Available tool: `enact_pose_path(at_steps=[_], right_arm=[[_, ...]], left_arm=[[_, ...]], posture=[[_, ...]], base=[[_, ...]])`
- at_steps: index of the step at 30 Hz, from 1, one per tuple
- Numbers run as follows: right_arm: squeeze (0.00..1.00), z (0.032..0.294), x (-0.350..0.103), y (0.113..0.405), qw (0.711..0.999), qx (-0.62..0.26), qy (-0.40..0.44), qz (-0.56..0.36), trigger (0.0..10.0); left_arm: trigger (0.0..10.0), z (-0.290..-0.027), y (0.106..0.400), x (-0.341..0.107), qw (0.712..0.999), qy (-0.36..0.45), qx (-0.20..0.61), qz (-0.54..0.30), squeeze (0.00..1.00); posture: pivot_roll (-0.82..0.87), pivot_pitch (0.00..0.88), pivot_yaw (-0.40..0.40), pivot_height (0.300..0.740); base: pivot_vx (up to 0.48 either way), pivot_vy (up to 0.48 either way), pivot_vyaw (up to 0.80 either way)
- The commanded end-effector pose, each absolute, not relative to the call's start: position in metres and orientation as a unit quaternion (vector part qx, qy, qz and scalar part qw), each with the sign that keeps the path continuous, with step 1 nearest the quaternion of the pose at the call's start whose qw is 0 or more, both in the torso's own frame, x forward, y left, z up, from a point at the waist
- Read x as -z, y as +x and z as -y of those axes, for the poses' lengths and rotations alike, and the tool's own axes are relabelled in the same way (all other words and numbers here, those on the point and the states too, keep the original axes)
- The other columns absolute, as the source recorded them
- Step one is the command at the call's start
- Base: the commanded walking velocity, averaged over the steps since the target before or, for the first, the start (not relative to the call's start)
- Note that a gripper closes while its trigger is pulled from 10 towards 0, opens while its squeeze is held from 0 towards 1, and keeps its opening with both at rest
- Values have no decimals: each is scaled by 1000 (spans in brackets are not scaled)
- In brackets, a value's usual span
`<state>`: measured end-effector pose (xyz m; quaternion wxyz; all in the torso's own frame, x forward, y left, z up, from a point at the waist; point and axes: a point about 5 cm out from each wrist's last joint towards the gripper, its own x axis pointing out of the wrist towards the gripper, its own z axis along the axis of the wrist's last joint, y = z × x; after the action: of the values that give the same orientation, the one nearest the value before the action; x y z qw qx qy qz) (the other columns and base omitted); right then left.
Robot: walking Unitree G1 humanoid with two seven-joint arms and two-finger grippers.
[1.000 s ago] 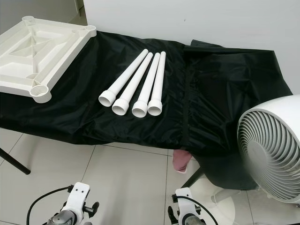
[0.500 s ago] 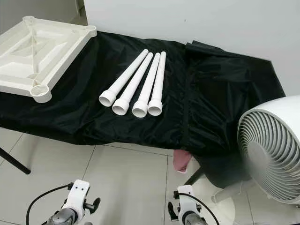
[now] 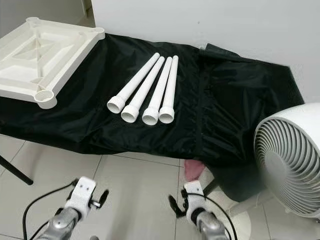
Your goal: Building children table
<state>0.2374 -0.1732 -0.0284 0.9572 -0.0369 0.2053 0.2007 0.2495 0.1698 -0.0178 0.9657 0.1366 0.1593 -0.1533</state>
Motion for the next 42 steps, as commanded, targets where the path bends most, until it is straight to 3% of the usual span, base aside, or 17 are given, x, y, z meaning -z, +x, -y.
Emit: enact_pose_path(at_steps=[1,5,8,10,11,12,21,25,30,32,37,38,42], right_arm=[[0,175,31,232,953,-214,-35,-209,10000],[0,174,15,236,926,-328,-65,-176,10000],[0,175,9,238,918,-355,-69,-164,10000],[0,184,-12,245,900,-406,-91,-130,10000],[0,184,-12,245,900,-406,-91,-130,10000],[0,193,-27,247,880,-444,-114,-122,10000],[0,207,-68,253,858,-492,-120,-85,10000],[0,208,-96,262,870,-482,-101,-31,10000],[0,203,-134,287,920,-380,-45,82,10000],[0,202,-139,290,927,-359,-43,99,10000],[0,191,-146,302,947,-291,45,124,10000],[0,182,-149,308,956,-250,79,129,10000],[0,180,-150,309,959,-235,88,131,10000]], left_arm=[[10000,-157,240,20,926,115,315,-176,0],[10000,-156,250,0,905,123,387,-131,0],[10000,-157,250,-6,890,128,419,-124,0],[10000,-166,249,-20,852,150,487,-121,0],[10000,-166,249,-20,852,150,487,-121,0],[10000,-176,250,-34,824,174,526,-122,0],[10000,-188,262,-73,799,204,558,-97,0],[10000,-193,275,-93,820,191,534,-78,0],[10000,-205,300,-131,883,113,454,-20,0],[10000,-205,303,-135,892,90,442,-11,0],[10000,-202,315,-154,931,17,360,60,0],[10000,-205,324,-159,950,-32,302,70,0],[10000,-206,327,-159,954,-45,287,69,0]], posture=[[27,61,-74,740],[21,54,-72,740],[21,54,-72,740],[16,50,-66,740],[16,50,-66,740],[15,50,-64,740],[19,40,-58,740],[17,37,-56,740],[15,22,-55,740],[15,22,-55,740],[13,10,-61,740],[10,7,-62,740],[10,7,-62,740]], base=[[0,0,0],[0,0,0],[0,0,0],[0,0,0],[0,0,0],[0,0,0],[0,0,0],[0,0,0],[0,0,0],[0,0,0],[0,0,0],[0,0,0],[0,0,0]])
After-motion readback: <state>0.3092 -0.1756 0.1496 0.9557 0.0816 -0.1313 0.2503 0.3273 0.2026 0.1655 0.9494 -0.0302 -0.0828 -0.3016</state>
